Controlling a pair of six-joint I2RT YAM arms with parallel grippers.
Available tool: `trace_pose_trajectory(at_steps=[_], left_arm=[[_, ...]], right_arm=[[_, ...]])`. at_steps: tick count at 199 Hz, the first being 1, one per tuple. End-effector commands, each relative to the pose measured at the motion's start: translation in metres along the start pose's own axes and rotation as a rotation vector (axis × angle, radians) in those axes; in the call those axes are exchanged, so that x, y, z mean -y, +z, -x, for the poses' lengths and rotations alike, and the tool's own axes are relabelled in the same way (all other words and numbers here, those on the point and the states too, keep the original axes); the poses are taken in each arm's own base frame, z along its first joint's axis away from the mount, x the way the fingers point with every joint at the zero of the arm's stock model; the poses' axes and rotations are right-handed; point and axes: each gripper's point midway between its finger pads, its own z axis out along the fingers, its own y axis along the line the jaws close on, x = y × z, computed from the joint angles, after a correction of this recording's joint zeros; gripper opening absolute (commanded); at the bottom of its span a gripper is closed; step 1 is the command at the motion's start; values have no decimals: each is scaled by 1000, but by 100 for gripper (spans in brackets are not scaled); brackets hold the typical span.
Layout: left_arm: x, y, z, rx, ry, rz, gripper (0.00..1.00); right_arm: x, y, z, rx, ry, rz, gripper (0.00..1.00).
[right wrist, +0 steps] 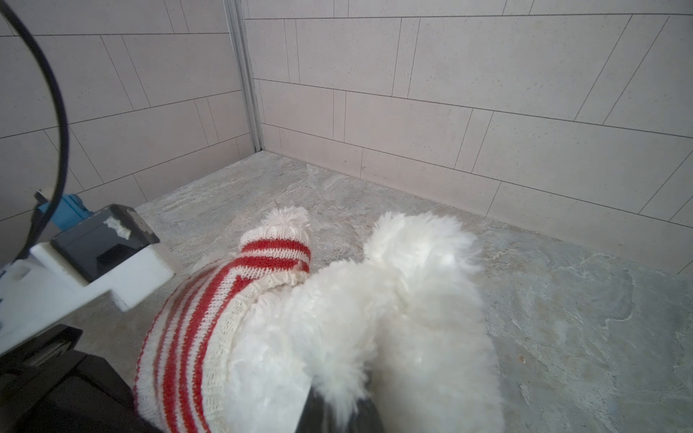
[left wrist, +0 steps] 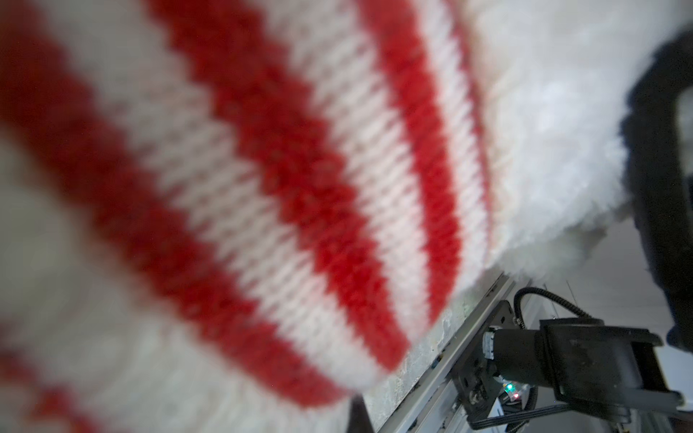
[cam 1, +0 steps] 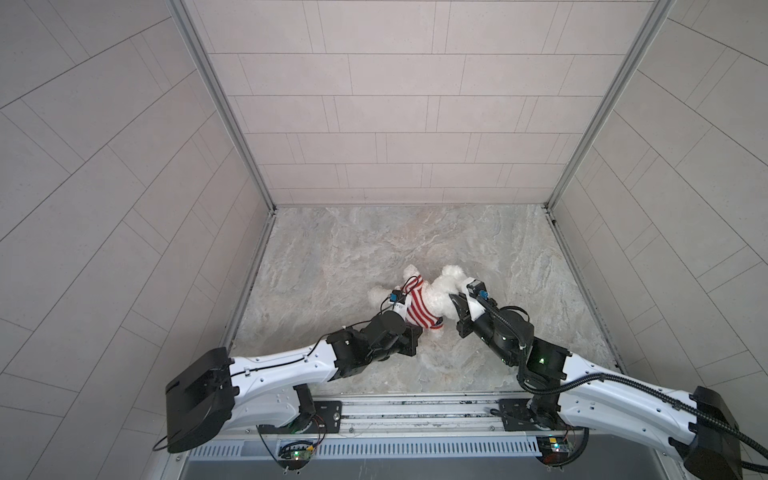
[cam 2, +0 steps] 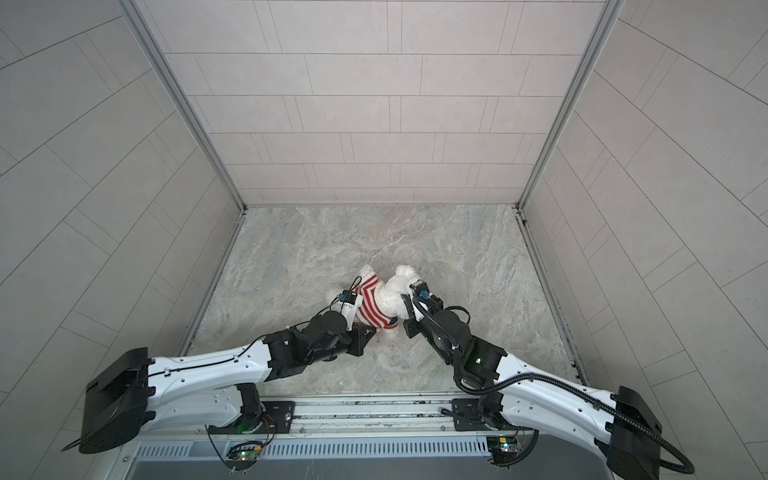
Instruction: Dress the teddy bear
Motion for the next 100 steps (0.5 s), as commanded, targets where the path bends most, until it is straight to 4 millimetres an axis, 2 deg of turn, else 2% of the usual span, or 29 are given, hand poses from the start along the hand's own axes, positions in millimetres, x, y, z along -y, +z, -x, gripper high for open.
trace_pose_trajectory(at_steps=[1,38,73,89,100], left_arm=[[0,-6,7,22,8,13,0],[-23,-17,4,19,21,85,0],[-23,-20,10,18,63,110,0],[-15,-20,13,24,86,105,17],[-10,-20,14,23,114,107,24]], right_arm=[[4,-5,10,34,27,-12,0],[14,-8,8,25,36,-51,0],[10,-2,7,14,50,-36,0],[8,1,8,10,55,-32,0],[9,1,8,8,59,-38,0]])
